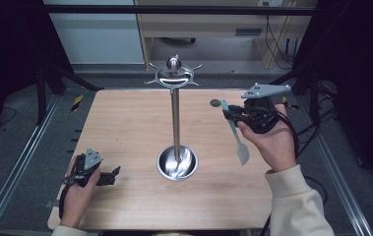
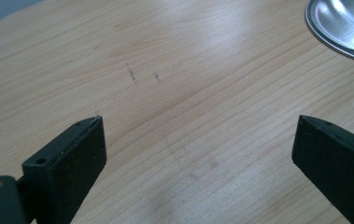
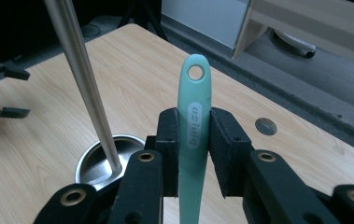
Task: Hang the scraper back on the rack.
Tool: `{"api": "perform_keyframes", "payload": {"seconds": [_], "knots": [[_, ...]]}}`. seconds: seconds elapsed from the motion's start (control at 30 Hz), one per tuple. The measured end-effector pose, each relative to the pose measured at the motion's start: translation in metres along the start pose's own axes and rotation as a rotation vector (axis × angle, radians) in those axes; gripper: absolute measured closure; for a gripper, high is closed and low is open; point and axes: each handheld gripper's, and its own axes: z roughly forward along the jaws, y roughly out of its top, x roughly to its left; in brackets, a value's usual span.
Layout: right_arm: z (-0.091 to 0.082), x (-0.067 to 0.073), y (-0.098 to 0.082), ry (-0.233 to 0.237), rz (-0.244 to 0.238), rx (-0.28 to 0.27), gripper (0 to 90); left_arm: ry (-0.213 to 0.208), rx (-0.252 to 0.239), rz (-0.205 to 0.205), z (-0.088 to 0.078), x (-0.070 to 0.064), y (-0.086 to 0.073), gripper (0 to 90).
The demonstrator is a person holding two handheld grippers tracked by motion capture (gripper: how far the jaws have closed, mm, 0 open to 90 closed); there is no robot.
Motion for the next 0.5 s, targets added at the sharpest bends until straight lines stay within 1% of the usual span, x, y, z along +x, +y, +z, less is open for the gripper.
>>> {"api": "perform_keyframes", "payload": {"seconds": [0.07,0.1,0.23,0.3,0.5], "knots": [[-0.002,0.001,0.002,0.013,0.004,-0.024,74.2,0.000,-0.002,0.000,0.000,0.000,0.000,2.8],[-0.002,0.001,0.002,0.013,0.004,-0.024,74.2,0.000,-0.001,0.000,0.000,0.000,0.000,2.8],[-0.006,0.002,0.005,0.026,0.005,-0.057,74.2,0.003,-0.011,-0.006,-0.001,0.000,0.000,2.8],[-0.008,0.003,0.006,0.029,0.008,-0.064,74.2,0.007,-0.011,-0.007,-0.001,0.001,0.000,2.8],[-0.013,0.007,0.006,0.042,-0.009,-0.092,74.2,0.015,-0.015,-0.008,-0.002,0.001,0.000,2.8]]}}
